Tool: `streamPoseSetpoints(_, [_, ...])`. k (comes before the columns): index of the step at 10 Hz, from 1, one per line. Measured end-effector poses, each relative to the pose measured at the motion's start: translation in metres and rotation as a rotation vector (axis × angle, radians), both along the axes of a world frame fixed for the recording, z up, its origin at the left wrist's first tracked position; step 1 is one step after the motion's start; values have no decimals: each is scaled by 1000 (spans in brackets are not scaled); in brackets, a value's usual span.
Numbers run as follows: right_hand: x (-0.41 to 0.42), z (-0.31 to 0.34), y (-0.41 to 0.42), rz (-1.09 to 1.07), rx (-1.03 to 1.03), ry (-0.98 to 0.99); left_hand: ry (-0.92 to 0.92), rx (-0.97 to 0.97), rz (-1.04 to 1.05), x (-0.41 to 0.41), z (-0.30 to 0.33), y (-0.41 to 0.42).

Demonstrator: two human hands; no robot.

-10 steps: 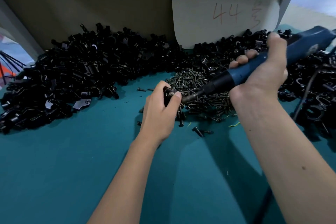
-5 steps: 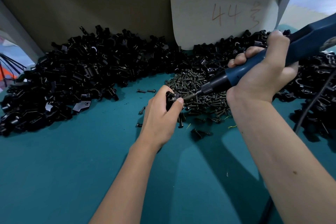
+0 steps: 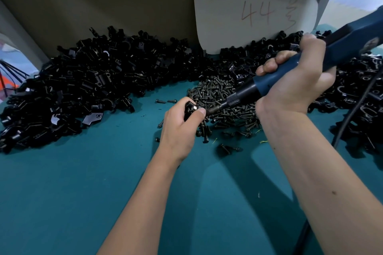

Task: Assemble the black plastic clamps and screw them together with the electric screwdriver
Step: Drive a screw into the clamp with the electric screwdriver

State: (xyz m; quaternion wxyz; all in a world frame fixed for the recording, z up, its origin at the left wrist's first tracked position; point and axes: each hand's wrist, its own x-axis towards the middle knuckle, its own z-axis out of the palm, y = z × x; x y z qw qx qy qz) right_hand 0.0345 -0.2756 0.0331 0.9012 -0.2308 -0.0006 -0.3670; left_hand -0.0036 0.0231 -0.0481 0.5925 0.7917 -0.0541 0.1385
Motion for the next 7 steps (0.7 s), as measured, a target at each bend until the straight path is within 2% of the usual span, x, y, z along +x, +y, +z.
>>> streamPoseSetpoints(1, [-22,2,132,0,-128,63,27,-44,-3,1,0,0])
streamPoseSetpoints(2, [-19,13,144,107,-226,106,46,-70,-9,1,-1,0])
streamPoseSetpoints(7, [-18,17,147,91,-404,-25,158,-41,-71,6,-2,4])
